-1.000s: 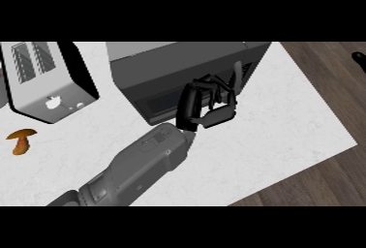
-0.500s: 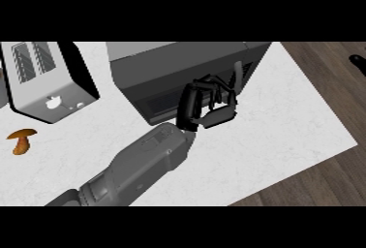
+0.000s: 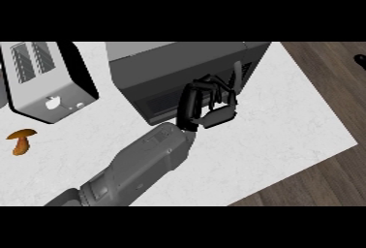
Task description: Pick up the milk, place it into the microwave and close the microwave
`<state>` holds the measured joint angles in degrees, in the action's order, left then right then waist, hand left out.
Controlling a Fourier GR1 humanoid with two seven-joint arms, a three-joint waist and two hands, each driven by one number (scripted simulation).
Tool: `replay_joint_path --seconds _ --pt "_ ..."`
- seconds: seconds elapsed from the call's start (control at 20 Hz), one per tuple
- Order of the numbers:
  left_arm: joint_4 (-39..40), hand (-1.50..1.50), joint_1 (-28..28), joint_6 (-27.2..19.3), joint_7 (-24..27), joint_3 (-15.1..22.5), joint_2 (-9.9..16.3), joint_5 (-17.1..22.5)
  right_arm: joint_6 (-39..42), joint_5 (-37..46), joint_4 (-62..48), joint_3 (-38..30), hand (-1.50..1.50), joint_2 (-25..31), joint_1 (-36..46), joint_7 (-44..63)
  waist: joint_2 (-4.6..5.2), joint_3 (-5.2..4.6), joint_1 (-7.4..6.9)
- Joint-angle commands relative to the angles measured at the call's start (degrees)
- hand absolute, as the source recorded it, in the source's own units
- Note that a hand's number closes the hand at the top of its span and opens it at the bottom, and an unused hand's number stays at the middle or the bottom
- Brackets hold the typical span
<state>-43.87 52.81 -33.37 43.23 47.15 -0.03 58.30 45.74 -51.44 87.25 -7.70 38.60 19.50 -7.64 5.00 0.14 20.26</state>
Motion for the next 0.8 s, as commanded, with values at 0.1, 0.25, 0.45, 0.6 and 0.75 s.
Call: replay_joint_path --seconds 0.1,0.25,0.45,0.6,0.75 --pt "5.37 1.50 3.70 1.50 -1.52 -1.51 0.03 1.74 1.35 -1.51 0.21 -0.12 -1.50 1.80 0.26 0.93 0.60 -0.20 0.63" --pt "5.97 1.50 4.64 1.71 -1.49 0.88 0.03 0.48 2.41 -3.23 -0.30 -0.46 -1.50 2.03 0.94 0.57 0.76 0.06 1.03" --pt "8.86 1.50 4.26 -0.10 -2.59 2.55 0.03 0.10 3.23 -4.98 0.07 0.77 -1.50 1.31 0.36 0.79 0.67 0.14 0.67" --pt "9.65 1.50 4.37 -2.45 -4.48 3.04 0.02 0.95 4.67 -6.12 0.34 1.77 -1.50 1.72 0.90 1.29 0.56 0.10 -0.33" --pt "10.48 1.50 4.35 -3.16 -5.74 2.34 0.02 2.49 5.36 -7.09 0.24 1.30 -1.50 2.86 0.34 1.56 0.28 0.01 -1.22"
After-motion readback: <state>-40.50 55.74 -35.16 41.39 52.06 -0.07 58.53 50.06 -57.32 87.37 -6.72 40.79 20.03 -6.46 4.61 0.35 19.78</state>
